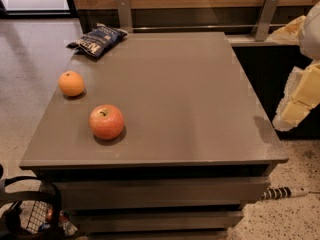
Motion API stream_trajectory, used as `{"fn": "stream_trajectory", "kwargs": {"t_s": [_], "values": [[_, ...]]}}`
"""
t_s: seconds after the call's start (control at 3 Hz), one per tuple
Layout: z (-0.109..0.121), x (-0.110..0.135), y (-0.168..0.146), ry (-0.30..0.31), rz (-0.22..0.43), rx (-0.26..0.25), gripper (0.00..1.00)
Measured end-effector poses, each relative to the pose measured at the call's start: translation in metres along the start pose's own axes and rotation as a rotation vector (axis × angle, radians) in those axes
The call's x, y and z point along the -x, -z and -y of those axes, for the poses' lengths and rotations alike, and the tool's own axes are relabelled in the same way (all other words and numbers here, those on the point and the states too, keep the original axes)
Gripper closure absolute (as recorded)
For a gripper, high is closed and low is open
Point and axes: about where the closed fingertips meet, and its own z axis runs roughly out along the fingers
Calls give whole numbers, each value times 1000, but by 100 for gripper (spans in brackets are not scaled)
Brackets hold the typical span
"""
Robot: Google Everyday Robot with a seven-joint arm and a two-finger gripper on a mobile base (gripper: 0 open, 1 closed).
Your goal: Move apple near blue chip bag
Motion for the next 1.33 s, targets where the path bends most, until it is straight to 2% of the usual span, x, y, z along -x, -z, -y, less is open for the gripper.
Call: {"fn": "stream_trajectory", "kwargs": {"t_s": [0.33, 0.67, 1.0, 1.33], "values": [[-4, 8, -9, -11, 167, 74, 0], [-11, 37, -12, -19, 327, 123, 0], [-21, 71, -13, -24, 459, 151, 0], [-38, 118, -18, -36, 619, 168, 0]]}}
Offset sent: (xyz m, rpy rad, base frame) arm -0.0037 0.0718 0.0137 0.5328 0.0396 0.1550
